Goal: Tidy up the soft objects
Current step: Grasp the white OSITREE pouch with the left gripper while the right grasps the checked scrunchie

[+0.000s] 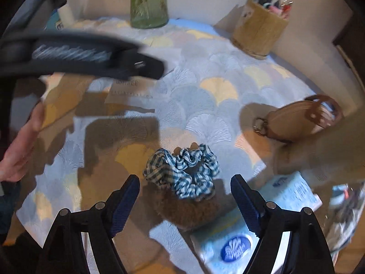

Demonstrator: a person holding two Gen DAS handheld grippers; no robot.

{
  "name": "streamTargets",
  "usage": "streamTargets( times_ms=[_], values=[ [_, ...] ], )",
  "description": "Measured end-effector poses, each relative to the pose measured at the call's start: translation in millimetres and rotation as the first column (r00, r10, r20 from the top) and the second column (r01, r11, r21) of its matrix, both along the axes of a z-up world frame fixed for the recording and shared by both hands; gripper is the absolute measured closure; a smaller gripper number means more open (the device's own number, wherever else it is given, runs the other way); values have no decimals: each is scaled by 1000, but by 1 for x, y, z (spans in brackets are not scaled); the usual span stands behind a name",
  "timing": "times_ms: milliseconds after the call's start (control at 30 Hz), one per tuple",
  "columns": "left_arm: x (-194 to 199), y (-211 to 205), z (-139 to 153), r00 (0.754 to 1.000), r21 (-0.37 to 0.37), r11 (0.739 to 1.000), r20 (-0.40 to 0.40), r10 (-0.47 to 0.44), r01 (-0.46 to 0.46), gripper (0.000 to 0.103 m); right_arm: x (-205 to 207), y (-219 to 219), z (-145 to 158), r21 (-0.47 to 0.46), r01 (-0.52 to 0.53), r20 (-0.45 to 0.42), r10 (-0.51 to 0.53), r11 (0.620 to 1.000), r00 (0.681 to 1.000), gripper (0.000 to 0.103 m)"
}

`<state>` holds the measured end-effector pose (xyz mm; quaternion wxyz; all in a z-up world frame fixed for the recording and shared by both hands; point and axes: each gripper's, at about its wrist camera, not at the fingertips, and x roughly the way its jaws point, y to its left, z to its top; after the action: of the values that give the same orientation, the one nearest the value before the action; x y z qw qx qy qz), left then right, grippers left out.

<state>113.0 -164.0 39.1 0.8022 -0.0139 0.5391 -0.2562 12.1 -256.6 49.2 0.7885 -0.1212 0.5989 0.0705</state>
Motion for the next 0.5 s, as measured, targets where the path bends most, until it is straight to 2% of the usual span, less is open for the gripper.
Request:
streamTargets(
  times_ms=[100, 167, 200, 233, 267, 333, 433, 500],
  values=[
    [1, -11, -5, 999, 60, 998, 38, -8, 6, 21, 8, -6, -15, -29, 1, -28, -2, 1000, 1000, 22],
    [4, -11, -12, 999, 81, 996, 31, 31, -33, 30, 12, -8, -21, -14, -4, -46, 4, 1000, 999, 24],
    [6, -9, -14, 999, 72, 996, 23, 46, -48, 32, 13, -8, -22, -5, -12, -45, 12, 1000, 999, 29],
    [8, -6, -16, 998, 60, 997, 16, 55, -56, 46, 13, -7, -23, 2, -22, -35, 22, 1000, 999, 37],
    [9, -3, -17, 998, 52, 997, 13, 62, -62, 54, 14, -7, -23, 7, -31, -24, 31, 1000, 999, 42],
    [6, 3, -13, 998, 29, 998, 22, 60, -61, 65, 15, -8, -24, 23, -34, -18, 34, 999, 999, 68],
    [-1, 17, -3, 997, -5, 998, 36, 68, -68, 67, 12, -3, -19, 29, -43, 20, 42, 999, 999, 73],
    [-10, 31, 5, 996, -28, 997, 46, 71, -69, 67, 7, 2, -10, 73, -41, 52, 37, 996, 998, 73]
  ],
)
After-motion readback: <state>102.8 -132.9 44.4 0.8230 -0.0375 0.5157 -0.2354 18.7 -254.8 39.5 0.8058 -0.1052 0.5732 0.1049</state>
